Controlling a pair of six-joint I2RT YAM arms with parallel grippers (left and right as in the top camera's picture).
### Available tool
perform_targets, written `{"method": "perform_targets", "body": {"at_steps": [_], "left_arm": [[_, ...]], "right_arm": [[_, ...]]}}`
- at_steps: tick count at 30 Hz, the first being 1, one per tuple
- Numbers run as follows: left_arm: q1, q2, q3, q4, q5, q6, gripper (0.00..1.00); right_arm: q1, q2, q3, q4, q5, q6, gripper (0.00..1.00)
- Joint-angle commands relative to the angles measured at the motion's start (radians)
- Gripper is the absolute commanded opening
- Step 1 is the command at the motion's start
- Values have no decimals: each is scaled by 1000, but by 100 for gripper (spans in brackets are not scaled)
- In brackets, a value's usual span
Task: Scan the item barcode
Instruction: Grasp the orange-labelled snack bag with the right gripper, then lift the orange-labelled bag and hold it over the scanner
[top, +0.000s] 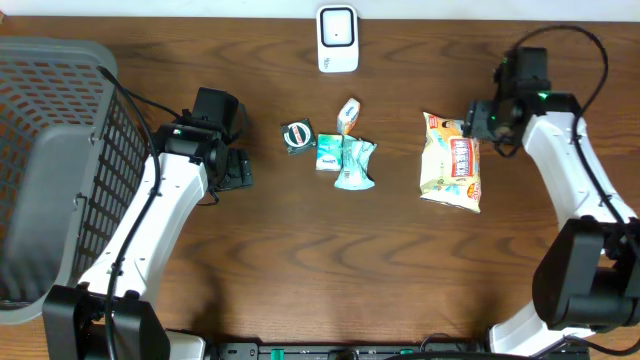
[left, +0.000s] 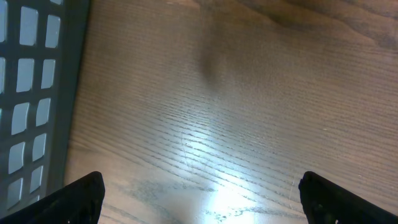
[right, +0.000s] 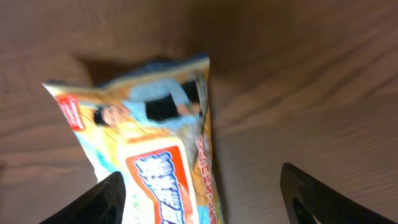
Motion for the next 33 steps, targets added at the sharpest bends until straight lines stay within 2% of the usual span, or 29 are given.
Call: {"method": "perform_targets", "body": {"at_steps": [1,16,17,22,27,33], "left_arm": [[5,-14,4,-5,-9,-5,98],[5,-14,4,-5,-9,-5,98],[5,-14,4,-5,-9,-5,98],[5,-14,4,-5,-9,-5,98],[5,-14,4,-5,-9,-5,97],[5,-14,4,-5,-9,-5,98]], "right_arm": [[-12,2,-72,24,-115,-19,74],[11,3,-364,312,-184,-15,73],[11,3,-369,314,-184,-15,69],[11,3,-366,312,-218,-14,1],[11,-2,-293,311,-396,-10,1],[11,-6,-98,308,-506,0,1]]}}
